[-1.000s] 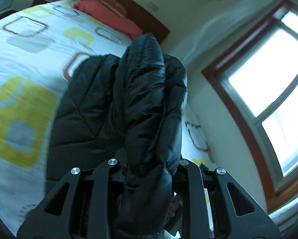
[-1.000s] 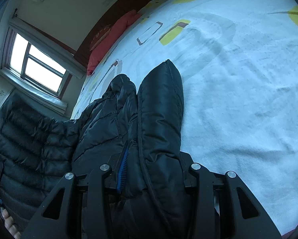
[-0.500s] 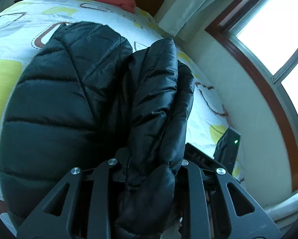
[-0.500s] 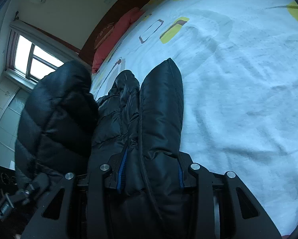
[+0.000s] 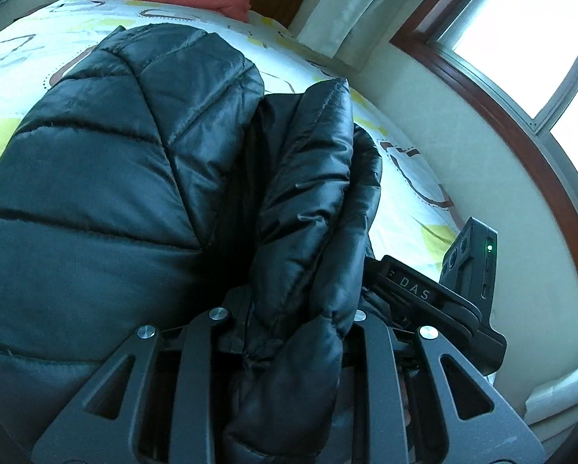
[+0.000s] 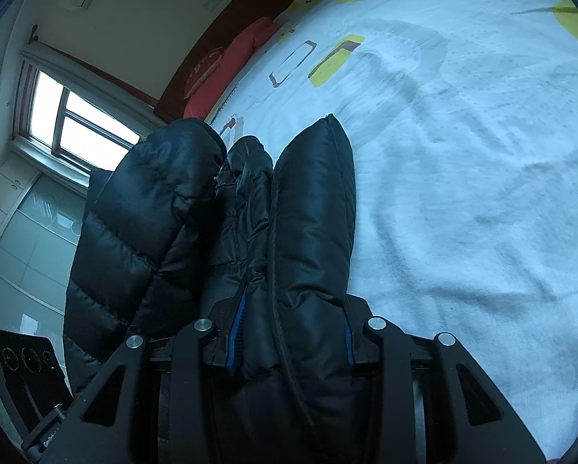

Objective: Fold large clothes

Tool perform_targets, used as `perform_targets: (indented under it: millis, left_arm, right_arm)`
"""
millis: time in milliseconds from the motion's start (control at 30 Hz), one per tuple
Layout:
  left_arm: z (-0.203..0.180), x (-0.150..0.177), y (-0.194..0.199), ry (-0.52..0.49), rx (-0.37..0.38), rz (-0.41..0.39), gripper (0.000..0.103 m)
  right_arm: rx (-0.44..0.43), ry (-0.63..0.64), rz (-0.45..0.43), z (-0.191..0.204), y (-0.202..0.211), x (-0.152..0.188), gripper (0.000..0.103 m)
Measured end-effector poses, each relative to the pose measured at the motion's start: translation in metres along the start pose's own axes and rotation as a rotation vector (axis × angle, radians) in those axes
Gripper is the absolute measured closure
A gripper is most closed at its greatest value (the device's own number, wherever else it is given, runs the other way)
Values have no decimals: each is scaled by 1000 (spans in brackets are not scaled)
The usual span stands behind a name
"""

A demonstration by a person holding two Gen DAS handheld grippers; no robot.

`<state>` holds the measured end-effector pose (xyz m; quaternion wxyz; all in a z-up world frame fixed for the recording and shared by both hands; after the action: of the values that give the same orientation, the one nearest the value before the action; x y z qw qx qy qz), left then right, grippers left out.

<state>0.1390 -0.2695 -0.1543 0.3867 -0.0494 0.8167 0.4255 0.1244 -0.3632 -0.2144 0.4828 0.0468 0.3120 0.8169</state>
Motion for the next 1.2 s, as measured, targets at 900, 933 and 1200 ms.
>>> perform_targets:
  millis: [900,933,1200]
  left_arm:
    - [15,-28,150,102,-22,-253,25]
    - [37,-27,150,160,-36,-257,25]
    - [133,1,117,431,-59,-189,25]
  right_arm:
    - [-31,-27,-80,45,80,15,42]
    - [-43,-26,-76,51,79,15,41]
    - [-90,-20,-43,84,55,9,36]
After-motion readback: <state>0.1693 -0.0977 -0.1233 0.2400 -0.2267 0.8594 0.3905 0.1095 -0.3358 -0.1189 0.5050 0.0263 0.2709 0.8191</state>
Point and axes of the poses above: each gripper's, at about its wrist camera, not at the fingertips, and y roughly against the way its jaws point, z to its left, x to its underside, the point moved 10 cm from there along -y, roughly the way its jaws point, and after that the axes turned 12 degrees about -y, right-handed, at the moved point
